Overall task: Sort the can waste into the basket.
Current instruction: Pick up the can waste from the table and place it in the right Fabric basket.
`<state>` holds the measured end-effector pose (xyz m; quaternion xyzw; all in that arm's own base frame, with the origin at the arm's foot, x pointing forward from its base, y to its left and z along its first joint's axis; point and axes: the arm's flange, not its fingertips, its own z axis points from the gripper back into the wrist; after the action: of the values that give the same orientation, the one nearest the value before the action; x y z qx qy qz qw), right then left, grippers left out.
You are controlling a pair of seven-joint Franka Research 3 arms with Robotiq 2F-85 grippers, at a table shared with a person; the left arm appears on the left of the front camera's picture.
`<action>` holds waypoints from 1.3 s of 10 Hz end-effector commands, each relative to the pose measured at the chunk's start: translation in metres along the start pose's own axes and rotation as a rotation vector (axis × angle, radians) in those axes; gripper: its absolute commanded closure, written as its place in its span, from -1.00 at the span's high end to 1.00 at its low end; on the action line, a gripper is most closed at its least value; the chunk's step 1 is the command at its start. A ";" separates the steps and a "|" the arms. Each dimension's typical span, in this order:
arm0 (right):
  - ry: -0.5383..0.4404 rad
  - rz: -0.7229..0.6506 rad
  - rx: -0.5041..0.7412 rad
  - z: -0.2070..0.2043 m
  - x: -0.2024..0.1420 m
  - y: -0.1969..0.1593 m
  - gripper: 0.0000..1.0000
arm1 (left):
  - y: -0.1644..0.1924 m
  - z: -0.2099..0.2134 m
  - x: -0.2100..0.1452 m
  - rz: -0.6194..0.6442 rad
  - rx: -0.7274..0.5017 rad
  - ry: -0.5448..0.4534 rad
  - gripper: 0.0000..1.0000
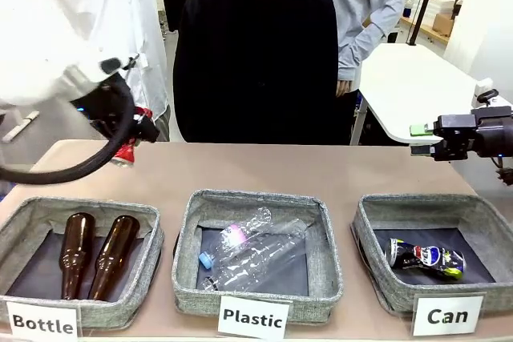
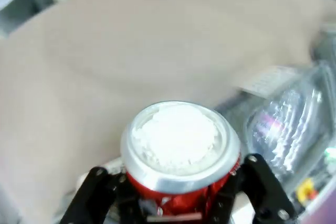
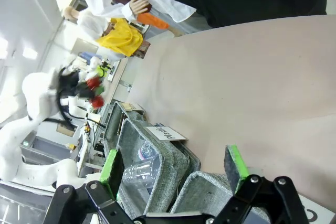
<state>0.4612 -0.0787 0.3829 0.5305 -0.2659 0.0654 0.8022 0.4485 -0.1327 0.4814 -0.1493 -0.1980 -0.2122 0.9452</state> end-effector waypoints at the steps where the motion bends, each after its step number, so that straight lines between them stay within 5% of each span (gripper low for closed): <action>1: -0.001 0.023 0.008 0.001 0.000 0.001 1.00 | 0.012 0.049 -0.083 -0.277 -0.053 0.052 -1.00; 4: -0.001 0.023 0.008 0.001 0.000 0.001 1.00 | 0.002 0.047 -0.132 -0.479 0.132 -0.017 -1.00; 5: -0.001 0.023 0.008 0.001 0.000 0.001 1.00 | -0.009 0.051 -0.114 -0.380 -0.029 0.068 -1.00; 9: -0.001 0.023 0.008 0.001 0.000 0.001 1.00 | -0.008 0.053 -0.117 -0.415 0.004 0.066 -1.00; 11: 0.036 0.049 -0.045 0.017 0.007 0.031 1.00 | -0.091 0.045 -0.072 -0.647 -0.025 -0.033 -1.00; 13: 0.253 0.045 -0.171 0.050 -0.011 0.053 1.00 | -0.169 0.028 -0.014 -0.696 -0.042 -0.113 -1.00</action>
<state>0.4360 -0.0904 0.4198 0.4723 -0.2208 0.1105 0.8461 0.3111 -0.2327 0.5321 -0.1007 -0.2694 -0.5228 0.8025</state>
